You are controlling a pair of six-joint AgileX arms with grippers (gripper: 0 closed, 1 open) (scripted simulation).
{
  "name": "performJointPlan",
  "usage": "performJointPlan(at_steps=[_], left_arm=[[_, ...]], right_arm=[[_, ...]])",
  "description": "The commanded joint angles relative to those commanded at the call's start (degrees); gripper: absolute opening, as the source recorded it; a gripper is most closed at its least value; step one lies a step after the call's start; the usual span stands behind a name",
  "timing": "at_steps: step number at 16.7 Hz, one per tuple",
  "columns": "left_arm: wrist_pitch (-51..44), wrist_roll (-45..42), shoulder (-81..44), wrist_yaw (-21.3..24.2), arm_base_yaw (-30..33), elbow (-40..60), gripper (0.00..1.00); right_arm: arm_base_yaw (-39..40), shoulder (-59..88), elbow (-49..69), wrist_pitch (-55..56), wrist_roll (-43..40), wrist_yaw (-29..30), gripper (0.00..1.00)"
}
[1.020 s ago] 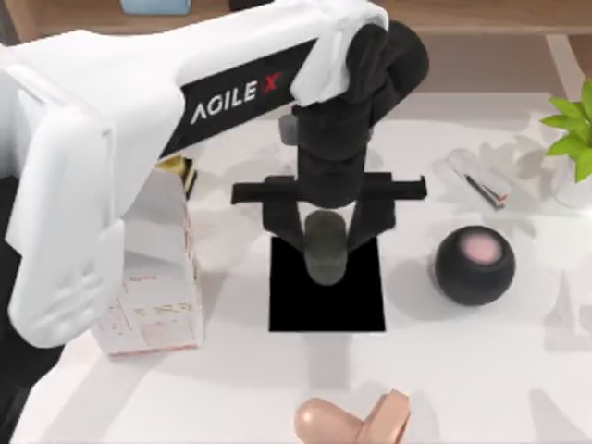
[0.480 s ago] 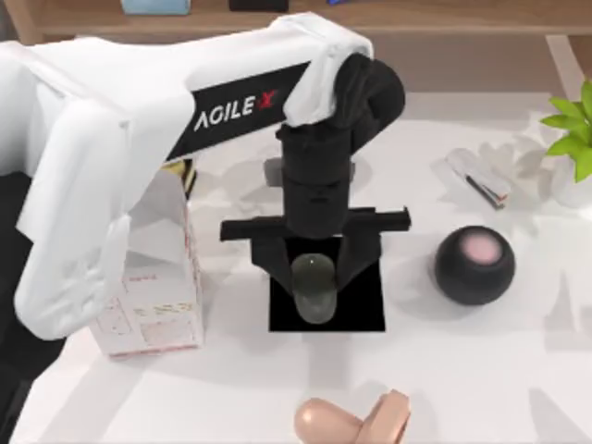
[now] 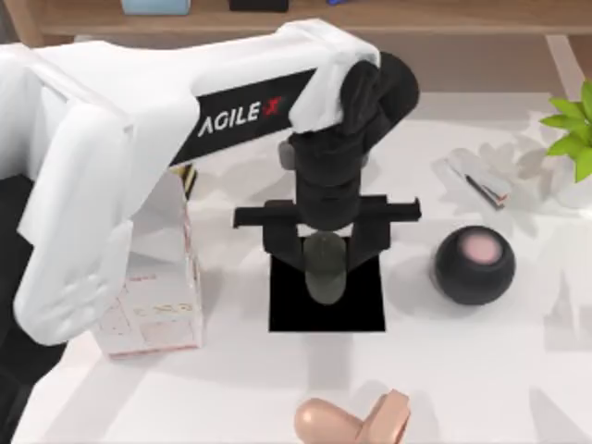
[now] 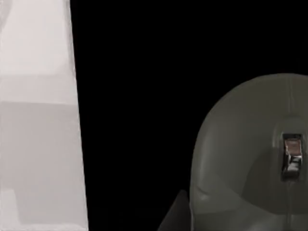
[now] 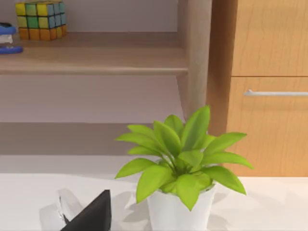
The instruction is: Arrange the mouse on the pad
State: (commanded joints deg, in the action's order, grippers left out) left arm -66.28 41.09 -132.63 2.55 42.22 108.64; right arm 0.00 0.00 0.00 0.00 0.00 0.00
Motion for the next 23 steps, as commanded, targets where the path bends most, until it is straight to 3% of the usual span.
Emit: performJointPlan(at_steps=[3,8,21,23], left_arm=[[2.46,-0.31,-0.63,-2.39,0.41,-0.53,0.00],[2.67,-0.33,-0.96,-2.60,0.44,-0.82,0.00],[2.67,-0.33,-0.96,-2.60,0.44,-0.82,0.98],[2.67,-0.33,-0.96,-2.60,0.44,-0.82,1.00]], right_arm=[[0.00,0.00,0.00,0.00,0.00,0.00,1.00],[0.00,0.00,0.00,0.00,0.00,0.00,1.00],[0.00,0.00,0.00,0.00,0.00,0.00,1.00],[0.00,0.00,0.00,0.00,0.00,0.00,1.00]])
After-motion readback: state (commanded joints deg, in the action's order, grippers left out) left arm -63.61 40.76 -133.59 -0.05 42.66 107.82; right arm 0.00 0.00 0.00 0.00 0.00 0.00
